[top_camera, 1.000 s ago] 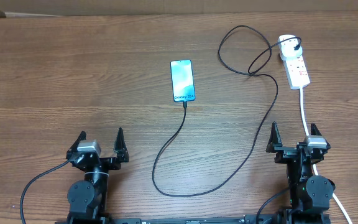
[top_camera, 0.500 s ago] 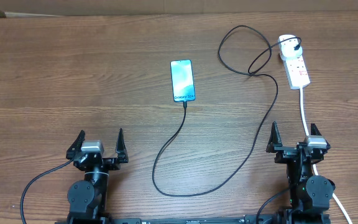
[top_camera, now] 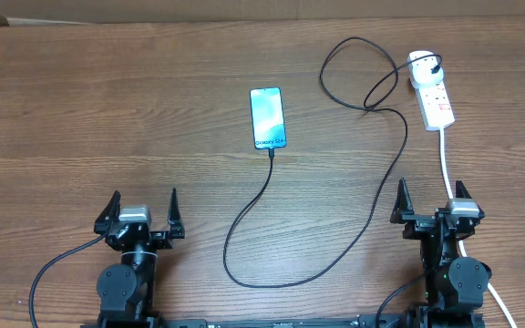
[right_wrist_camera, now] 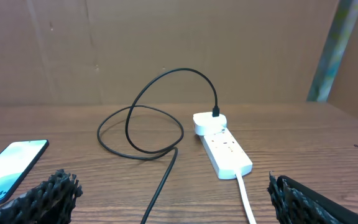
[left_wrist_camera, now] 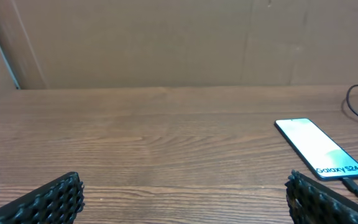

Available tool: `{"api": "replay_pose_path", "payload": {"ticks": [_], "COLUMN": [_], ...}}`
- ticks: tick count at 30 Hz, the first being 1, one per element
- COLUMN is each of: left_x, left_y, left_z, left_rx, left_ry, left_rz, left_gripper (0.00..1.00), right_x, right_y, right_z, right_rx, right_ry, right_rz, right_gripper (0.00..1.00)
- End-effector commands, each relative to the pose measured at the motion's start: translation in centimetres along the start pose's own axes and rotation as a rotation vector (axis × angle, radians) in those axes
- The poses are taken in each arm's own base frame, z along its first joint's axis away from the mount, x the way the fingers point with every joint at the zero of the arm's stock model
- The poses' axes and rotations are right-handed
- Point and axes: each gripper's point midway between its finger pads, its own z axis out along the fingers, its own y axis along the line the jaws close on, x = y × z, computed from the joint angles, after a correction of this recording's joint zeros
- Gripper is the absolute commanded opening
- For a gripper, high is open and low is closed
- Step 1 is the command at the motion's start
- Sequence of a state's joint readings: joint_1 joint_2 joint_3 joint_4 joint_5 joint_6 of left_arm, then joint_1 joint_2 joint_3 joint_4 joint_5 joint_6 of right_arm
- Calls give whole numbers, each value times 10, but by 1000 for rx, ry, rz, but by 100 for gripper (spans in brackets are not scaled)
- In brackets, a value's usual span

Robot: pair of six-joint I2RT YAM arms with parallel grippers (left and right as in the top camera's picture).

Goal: Plug charger to phone and switch on socket

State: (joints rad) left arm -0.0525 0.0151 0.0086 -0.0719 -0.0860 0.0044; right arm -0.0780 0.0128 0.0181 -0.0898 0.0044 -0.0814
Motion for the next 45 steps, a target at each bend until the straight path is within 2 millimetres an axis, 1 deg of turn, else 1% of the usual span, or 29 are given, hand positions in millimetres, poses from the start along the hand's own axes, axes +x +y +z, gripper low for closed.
{"api": "replay_pose_path", "payload": {"ticks": [1, 40, 45], "left_x": [0, 0, 0], "left_y": [-1, -3, -3], "left_z": [0, 0, 0], "left_rx": [9, 19, 19], "left_ry": [-6, -6, -6], "left_rz": [22, 21, 21], "left_gripper": [100, 100, 100], "right_x": [2, 1, 1], "right_y": [-1, -1, 3], "right_z": [0, 0, 0], "right_rx": [4, 3, -11], "right_ry": [-5, -5, -5], "right_rz": [6, 6, 5], "right_gripper": [100, 100, 100]}}
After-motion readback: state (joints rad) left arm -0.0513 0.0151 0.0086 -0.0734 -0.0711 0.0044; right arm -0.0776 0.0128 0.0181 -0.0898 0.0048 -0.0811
